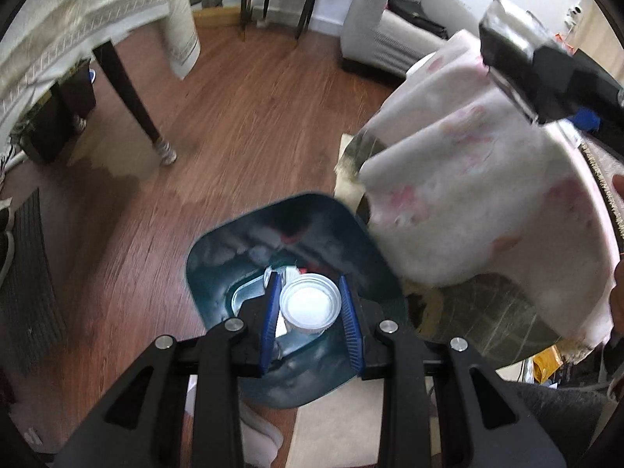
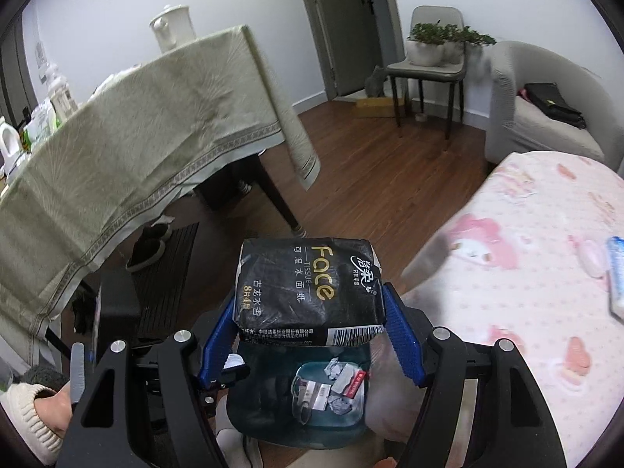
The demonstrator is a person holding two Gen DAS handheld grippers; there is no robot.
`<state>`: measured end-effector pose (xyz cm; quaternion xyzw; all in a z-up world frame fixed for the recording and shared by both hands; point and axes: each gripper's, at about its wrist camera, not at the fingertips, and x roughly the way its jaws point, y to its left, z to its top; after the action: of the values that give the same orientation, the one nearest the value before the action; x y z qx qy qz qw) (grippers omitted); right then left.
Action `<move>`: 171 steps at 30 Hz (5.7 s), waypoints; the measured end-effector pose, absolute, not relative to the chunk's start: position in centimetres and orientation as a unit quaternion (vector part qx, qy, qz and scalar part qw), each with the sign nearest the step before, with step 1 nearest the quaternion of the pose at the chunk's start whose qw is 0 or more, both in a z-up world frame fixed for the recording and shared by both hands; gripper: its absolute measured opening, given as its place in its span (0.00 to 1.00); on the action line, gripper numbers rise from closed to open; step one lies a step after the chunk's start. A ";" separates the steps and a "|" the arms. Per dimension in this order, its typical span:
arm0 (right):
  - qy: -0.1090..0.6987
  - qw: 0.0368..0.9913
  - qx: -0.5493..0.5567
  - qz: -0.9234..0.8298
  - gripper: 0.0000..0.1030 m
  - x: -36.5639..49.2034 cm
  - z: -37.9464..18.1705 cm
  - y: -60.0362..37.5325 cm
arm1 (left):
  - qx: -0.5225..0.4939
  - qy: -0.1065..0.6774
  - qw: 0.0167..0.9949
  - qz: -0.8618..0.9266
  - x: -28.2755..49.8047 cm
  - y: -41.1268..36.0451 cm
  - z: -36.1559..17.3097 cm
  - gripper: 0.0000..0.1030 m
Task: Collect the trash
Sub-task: 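Carry the lid and tissue pack over the teal bin and open both tools, then move both open tools back over the table, then grasp the blue wipes pack with the right tool while the left tool grasps the clear lid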
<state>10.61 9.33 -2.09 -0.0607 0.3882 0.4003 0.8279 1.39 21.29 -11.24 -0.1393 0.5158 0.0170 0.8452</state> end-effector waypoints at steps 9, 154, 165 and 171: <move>0.411 0.809 -0.085 0.411 0.69 10.0 -4.3 12.6 | -0.145 0.559 0.816 0.020 0.1 22.8 -15.1 0.31; 0.429 0.892 -0.056 0.129 0.52 25.2 -1.9 -11.5 | 0.037 0.415 0.900 -0.129 20.5 0.6 -0.3 0.67; 0.415 0.898 0.004 0.148 0.50 26.2 -0.5 -15.3 | 0.042 0.428 0.892 -0.141 22.0 -1.0 -1.0 0.64; 0.408 0.899 0.004 0.160 0.50 26.1 -0.2 -15.6 | 0.056 0.429 0.889 -0.148 22.2 -2.2 -1.3 0.61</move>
<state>26.05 -15.56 -0.22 0.0040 0.4080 0.1602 0.8988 22.21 -2.21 -1.26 0.0561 0.4288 -0.1480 0.8894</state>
